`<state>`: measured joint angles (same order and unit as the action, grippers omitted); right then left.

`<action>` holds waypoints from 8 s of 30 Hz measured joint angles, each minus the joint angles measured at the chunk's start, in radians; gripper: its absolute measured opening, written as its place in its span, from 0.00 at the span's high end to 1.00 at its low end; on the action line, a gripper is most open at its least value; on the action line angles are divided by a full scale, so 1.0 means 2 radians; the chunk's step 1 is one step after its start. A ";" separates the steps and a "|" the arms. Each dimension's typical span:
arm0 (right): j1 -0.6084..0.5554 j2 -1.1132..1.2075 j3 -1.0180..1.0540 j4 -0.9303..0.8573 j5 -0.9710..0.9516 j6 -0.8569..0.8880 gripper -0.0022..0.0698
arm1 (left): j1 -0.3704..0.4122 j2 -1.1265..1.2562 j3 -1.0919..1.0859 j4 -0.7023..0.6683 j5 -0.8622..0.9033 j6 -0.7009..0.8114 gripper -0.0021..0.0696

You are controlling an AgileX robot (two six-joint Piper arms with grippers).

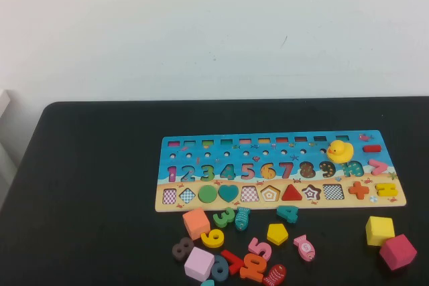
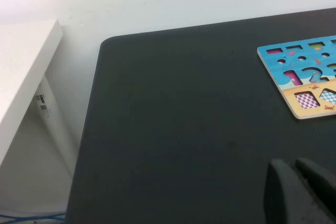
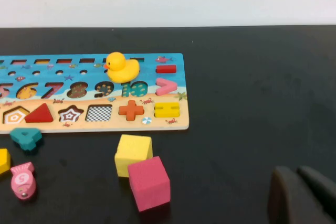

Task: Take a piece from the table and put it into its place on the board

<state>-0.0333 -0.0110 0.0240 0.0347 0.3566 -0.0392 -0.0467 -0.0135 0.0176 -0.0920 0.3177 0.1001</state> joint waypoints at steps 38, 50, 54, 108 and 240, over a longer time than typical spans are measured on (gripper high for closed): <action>0.000 0.000 0.000 0.000 0.000 0.000 0.94 | 0.000 0.000 0.000 0.000 0.000 0.000 0.97; 0.000 0.000 0.000 0.000 0.000 0.000 0.94 | 0.000 0.000 0.000 0.000 0.000 0.000 0.97; 0.000 0.000 0.000 0.000 0.000 0.000 0.94 | 0.000 0.000 0.000 0.000 0.000 0.000 0.97; 0.000 0.000 0.000 0.000 0.000 0.000 0.94 | -0.115 0.644 -0.599 -0.203 0.277 0.349 0.97; 0.000 0.000 0.000 0.000 0.000 0.006 0.94 | -0.310 1.207 -1.031 0.001 0.289 -0.041 0.54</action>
<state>-0.0333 -0.0110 0.0240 0.0347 0.3566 -0.0274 -0.6666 2.4000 -2.0451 -0.0891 0.8964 0.0171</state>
